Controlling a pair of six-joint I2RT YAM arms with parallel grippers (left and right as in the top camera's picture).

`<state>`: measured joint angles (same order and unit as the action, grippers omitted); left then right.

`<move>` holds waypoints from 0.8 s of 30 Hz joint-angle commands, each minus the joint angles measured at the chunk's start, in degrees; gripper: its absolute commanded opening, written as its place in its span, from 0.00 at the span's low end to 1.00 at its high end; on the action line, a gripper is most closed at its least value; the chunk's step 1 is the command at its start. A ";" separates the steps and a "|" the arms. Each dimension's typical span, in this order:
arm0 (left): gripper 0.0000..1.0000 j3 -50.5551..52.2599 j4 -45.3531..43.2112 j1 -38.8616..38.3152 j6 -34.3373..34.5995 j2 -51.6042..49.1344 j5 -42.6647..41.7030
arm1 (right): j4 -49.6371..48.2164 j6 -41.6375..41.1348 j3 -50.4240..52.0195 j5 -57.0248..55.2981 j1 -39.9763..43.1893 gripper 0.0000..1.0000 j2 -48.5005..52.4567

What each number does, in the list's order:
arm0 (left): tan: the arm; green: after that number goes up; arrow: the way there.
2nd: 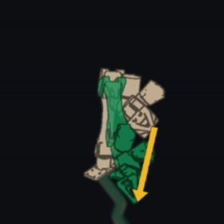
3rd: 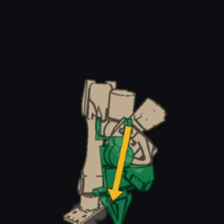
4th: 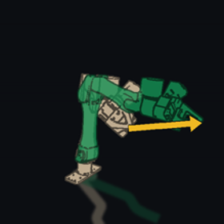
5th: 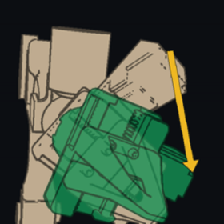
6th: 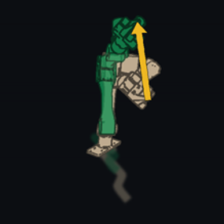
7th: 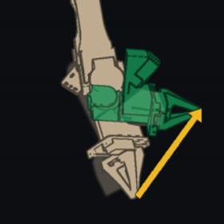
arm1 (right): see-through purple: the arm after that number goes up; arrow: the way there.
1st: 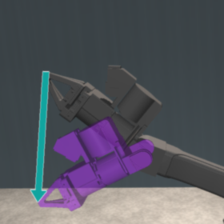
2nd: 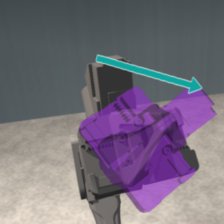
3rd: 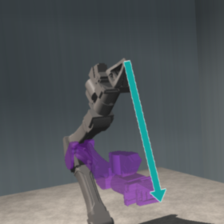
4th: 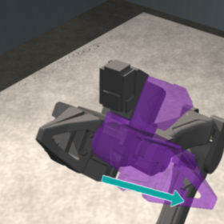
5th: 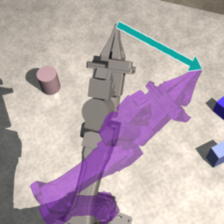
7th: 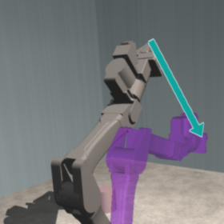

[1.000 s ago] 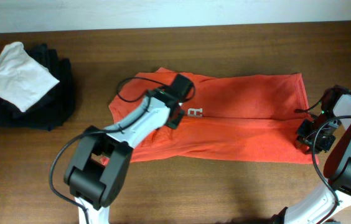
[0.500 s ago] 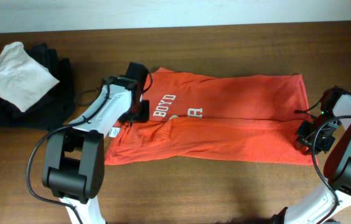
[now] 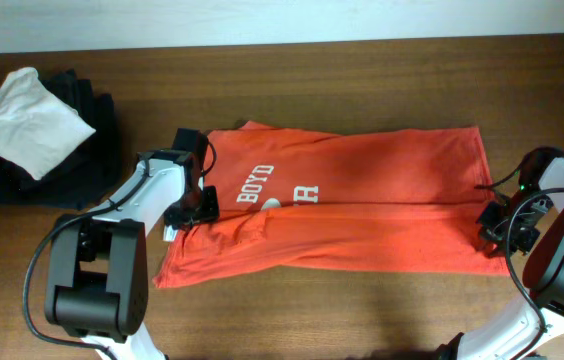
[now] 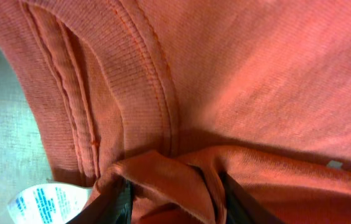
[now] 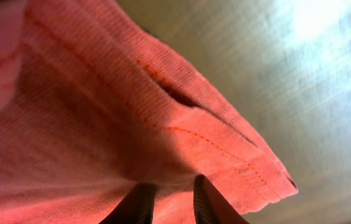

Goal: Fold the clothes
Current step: 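Grasp the shirt's top left and top right corners with both grippers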

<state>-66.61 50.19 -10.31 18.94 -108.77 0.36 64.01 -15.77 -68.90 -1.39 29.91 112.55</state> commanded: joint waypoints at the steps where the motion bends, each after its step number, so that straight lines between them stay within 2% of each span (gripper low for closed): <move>1: 0.44 3.80 1.66 0.74 0.96 -0.87 -0.20 | -0.11 -2.69 1.77 -4.61 1.25 0.25 0.59; 4: 0.47 2.19 1.51 0.74 0.63 2.45 -0.20 | -0.09 -1.01 0.15 -1.75 1.11 0.26 -1.51; 7: 0.54 -1.44 0.85 0.72 -1.49 5.79 -0.22 | 0.79 -0.96 -2.67 -1.16 1.14 0.35 -4.81; 9: 0.61 -4.72 -0.33 0.72 -3.50 6.80 -0.90 | 1.40 -0.07 -5.05 -0.20 1.11 0.53 -6.95; 11: 0.63 -7.74 -3.15 0.72 -7.15 6.78 -3.50 | 1.92 1.81 -7.58 1.86 1.14 0.61 -8.52; 13: 0.69 -10.12 -9.25 0.72 -8.76 6.69 -6.16 | 2.21 5.55 -10.91 6.56 1.11 0.68 -10.21; 17: 0.69 -11.96 -21.53 0.72 -12.07 4.13 -10.43 | 3.13 10.05 -13.84 13.51 0.09 0.70 -11.21; 21: 0.69 -12.63 -32.13 0.57 -12.41 -1.99 -13.68 | 3.13 11.10 -13.81 13.60 -2.38 0.71 -11.21; 24: 0.68 -14.43 -36.52 0.57 -12.37 -7.30 -15.89 | 3.26 11.08 -13.81 13.18 -3.91 0.71 -11.21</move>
<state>-79.35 16.01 -9.93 8.03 -110.15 -11.35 67.11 -6.17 -82.06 10.57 27.70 102.04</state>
